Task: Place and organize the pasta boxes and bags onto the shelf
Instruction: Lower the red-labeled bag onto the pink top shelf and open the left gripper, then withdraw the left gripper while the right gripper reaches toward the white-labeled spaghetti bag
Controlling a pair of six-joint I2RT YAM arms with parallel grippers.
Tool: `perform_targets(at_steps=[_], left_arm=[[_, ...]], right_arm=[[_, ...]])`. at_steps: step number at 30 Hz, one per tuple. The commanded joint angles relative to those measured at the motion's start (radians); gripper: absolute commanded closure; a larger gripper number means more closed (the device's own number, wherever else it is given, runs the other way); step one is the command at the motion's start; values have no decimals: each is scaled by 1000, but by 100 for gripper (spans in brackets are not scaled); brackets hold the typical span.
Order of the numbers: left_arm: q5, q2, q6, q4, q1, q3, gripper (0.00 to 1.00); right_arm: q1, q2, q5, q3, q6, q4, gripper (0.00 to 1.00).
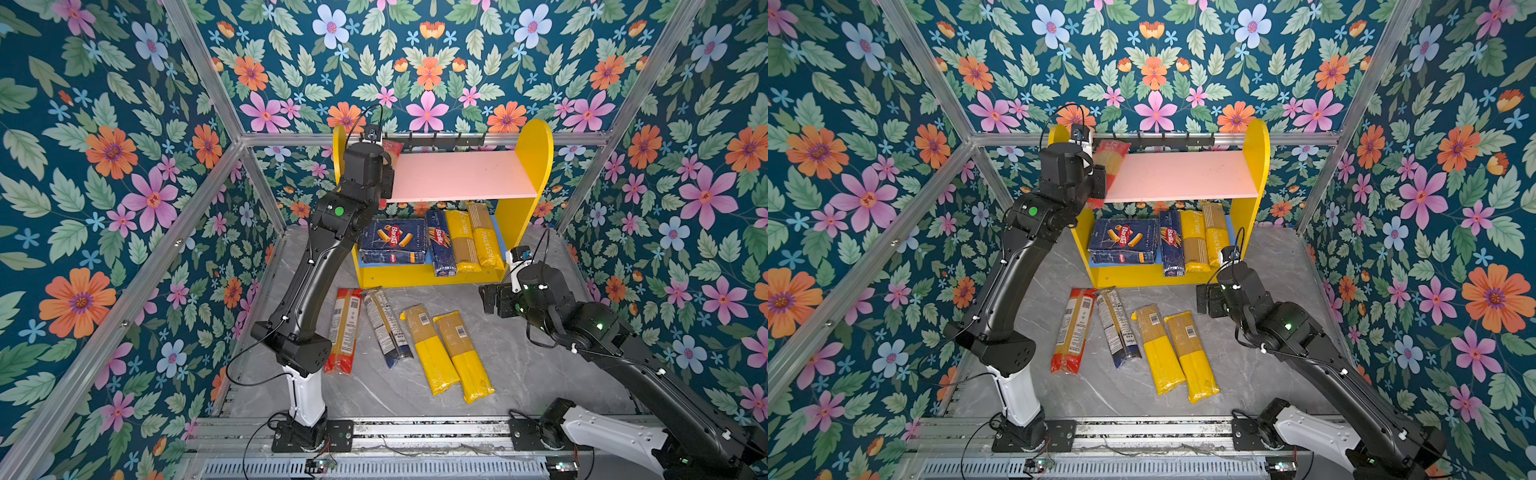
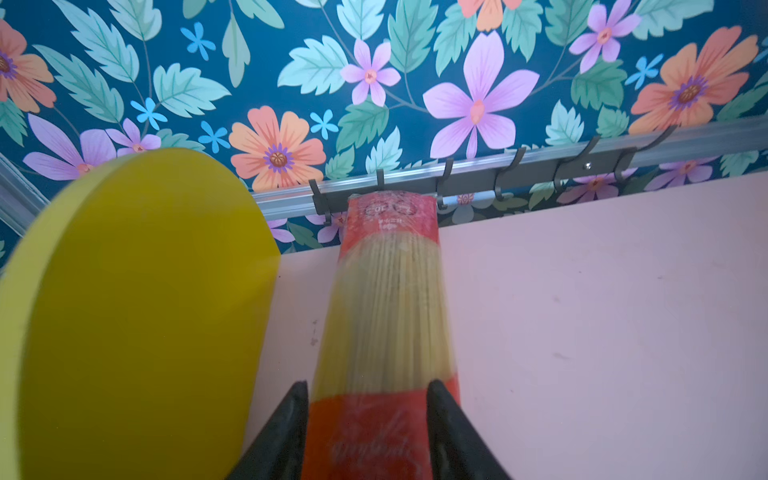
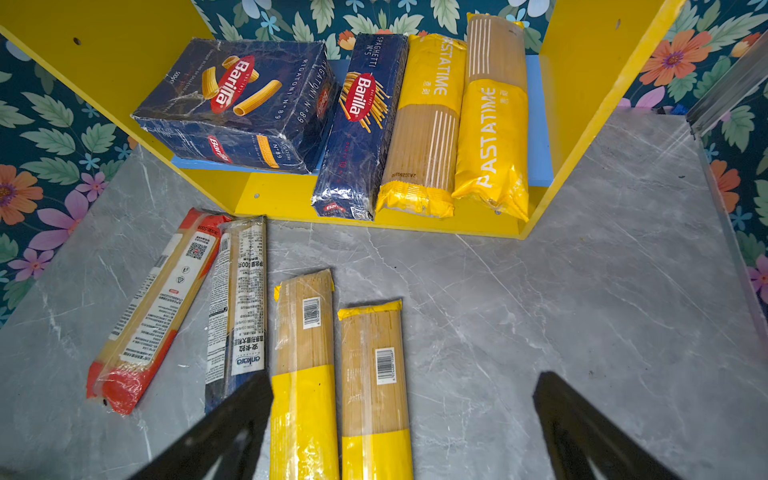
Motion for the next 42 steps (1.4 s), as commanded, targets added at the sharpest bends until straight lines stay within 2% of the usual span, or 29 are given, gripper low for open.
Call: perform_targets(at_steps=[1,8,11,12,15,18,21,26,34,39,42], left_arm=[[5,-9,-10,49,2,-2,50],[85,-69,-56,50,2,-54,50],[133,-119,-90,45,-1,-106,45],[146,-144,-100,45,-6,-132,41],[143,-230,-128,46,-24,-233,19],[119,-361,-179,57,-26,-377,9],[101,-512,-225,72,-25,-550,0],[93,-729,-316,49,-25,-835,0],[84,-1003,-442,-7,-25,-1277,0],[24,-1103,-484,-81,-25,-1412,0],[34,-1122,-494,-95,-25,-1446,0]], right_arm=[[0,-11,17,2,3,9,1],[-1,-8,3,16,12,-20,1],[1,-10,-17,18,29,-36,1],[0,-13,-23,14,38,-40,1],[1,-24,-53,-4,66,-50,1],[15,-43,-84,-39,103,-52,1],[90,-48,-57,-63,142,-52,1],[226,-8,-20,-102,213,-30,1],[367,125,-31,-150,291,73,1],[393,228,-105,-159,300,202,1],[396,308,-153,-166,299,287,1]])
